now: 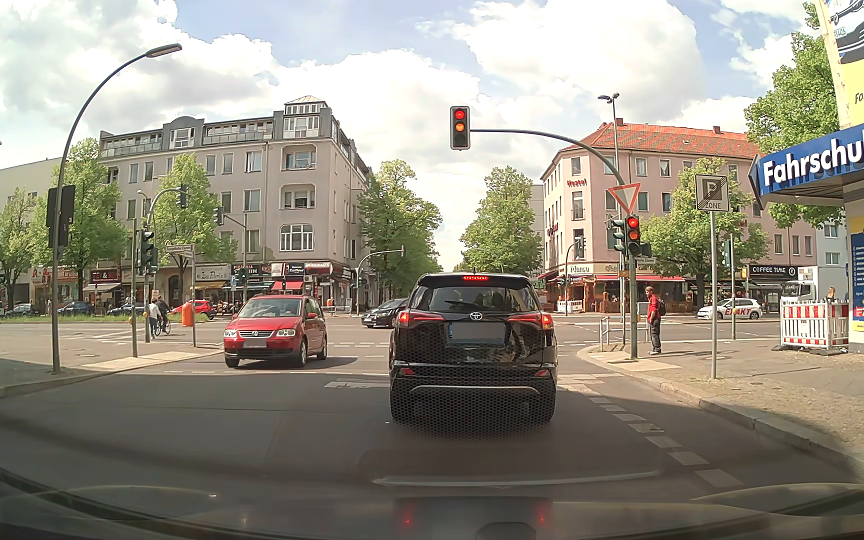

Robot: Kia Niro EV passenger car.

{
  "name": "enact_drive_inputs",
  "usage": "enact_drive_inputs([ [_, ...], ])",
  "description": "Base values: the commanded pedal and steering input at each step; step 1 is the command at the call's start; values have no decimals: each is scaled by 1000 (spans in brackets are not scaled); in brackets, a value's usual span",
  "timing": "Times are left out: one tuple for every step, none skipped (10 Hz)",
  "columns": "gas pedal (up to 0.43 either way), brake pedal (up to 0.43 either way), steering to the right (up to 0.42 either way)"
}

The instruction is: Follow the waypoints while adhering to traffic rules and regulations

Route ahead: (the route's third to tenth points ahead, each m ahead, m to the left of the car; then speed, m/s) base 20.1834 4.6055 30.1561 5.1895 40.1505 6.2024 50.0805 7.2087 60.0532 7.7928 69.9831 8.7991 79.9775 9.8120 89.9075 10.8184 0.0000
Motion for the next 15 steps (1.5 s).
enact_drive_inputs([
  [0, 354, -11],
  [0, 354, -11],
  [0, 354, -11],
  [0, 354, -11],
  [0, 354, -11],
  [0, 354, -10],
  [0, 354, -11],
  [0, 354, -11],
  [0, 341, -11],
  [0, 280, -11],
  [0, 244, -10],
  [0, 165, -10],
  [0, 30, -11],
  [0, 24, -11],
  [0, 24, -11],
])
